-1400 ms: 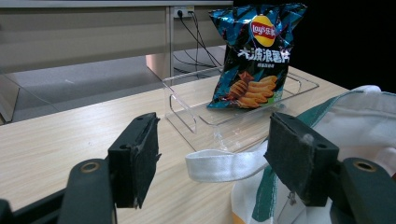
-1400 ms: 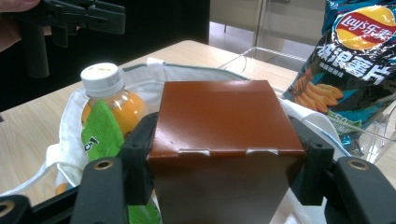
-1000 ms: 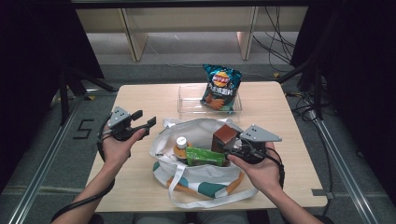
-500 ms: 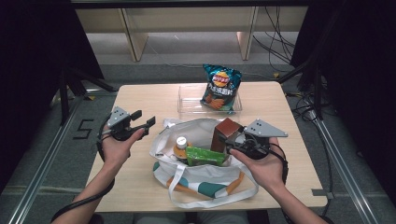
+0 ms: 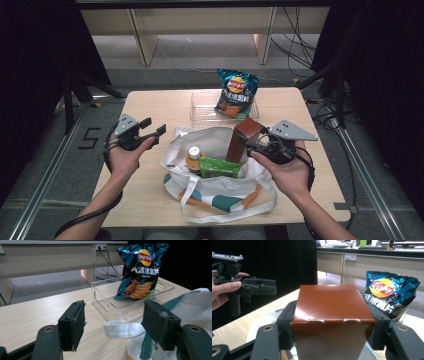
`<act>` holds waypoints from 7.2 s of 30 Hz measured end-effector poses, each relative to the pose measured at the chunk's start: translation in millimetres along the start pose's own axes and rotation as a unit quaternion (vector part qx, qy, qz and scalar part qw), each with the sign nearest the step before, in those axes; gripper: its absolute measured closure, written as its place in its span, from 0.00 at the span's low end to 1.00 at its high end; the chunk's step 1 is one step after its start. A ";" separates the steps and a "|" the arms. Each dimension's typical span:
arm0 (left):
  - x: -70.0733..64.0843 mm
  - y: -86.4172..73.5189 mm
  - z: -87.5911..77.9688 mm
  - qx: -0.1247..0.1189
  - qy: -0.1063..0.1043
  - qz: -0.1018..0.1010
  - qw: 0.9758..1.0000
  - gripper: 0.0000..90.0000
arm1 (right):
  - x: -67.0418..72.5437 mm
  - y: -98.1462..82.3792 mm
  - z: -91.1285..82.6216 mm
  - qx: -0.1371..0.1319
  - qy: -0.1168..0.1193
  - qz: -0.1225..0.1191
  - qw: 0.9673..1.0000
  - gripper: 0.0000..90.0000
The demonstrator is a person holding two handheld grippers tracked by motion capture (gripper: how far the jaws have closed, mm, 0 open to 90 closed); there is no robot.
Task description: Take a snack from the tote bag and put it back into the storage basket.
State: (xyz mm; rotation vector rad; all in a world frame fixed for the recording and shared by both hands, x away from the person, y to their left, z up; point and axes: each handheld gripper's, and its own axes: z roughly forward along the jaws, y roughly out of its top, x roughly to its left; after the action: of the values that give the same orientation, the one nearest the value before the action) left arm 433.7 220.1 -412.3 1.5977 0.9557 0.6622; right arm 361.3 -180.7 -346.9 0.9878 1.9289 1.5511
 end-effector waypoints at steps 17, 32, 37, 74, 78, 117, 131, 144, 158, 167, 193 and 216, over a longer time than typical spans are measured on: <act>-0.5 -0.4 0.6 0.001 0.002 0.000 1.000 0.37 | -3.2 17.5 -5.6 -0.019 -0.009 0.012 1.000 0.43; -0.3 -0.1 0.9 0.001 0.002 -0.003 1.000 0.37 | -7.3 28.0 -9.1 -0.037 -0.019 0.009 0.999 0.44; -0.9 0.0 1.0 0.001 0.001 -0.003 1.000 0.37 | -8.3 32.9 -10.6 -0.044 -0.022 0.012 0.999 0.44; -3.2 -0.2 4.8 0.001 -0.008 -0.001 1.000 0.37 | -17.6 53.6 -10.9 -0.068 -0.045 0.007 0.997 0.44; -2.8 -0.5 5.3 0.002 -0.007 -0.002 1.000 0.37 | -20.0 52.9 -11.0 -0.065 -0.049 0.011 0.997 0.44; -0.9 3.1 1.2 -0.006 -0.005 -0.007 1.000 0.37 | -48.3 78.3 -1.3 -0.087 -0.098 0.011 0.991 0.44; -0.9 4.1 0.2 -0.008 -0.005 -0.004 1.000 0.37 | -63.7 76.0 12.5 -0.079 -0.120 0.010 0.990 0.44; -2.1 3.0 1.0 -0.007 -0.004 -0.008 1.000 0.37 | -74.0 73.5 24.6 -0.077 -0.139 0.006 0.987 0.44; 0.0 4.8 -1.0 -0.010 0.000 -0.014 1.000 0.37 | -83.1 69.6 44.3 -0.066 -0.144 0.023 0.987 0.44; -0.8 4.2 -1.3 -0.011 -0.001 -0.017 1.000 0.37 | -93.5 68.1 50.0 -0.059 -0.144 0.041 0.987 0.44; -1.7 0.6 0.4 -0.005 -0.004 -0.011 1.000 0.37 | -102.5 66.4 74.6 -0.048 -0.170 0.037 0.984 0.44; -1.2 3.3 -1.7 -0.009 -0.002 -0.016 1.000 0.37 | -100.4 68.9 97.9 -0.048 -0.190 0.049 0.979 0.44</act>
State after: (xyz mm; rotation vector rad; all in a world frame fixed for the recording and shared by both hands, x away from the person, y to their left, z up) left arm 432.5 219.8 -408.7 1.5647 0.9679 0.6436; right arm 513.4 -190.2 -312.3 1.2508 1.5484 1.3712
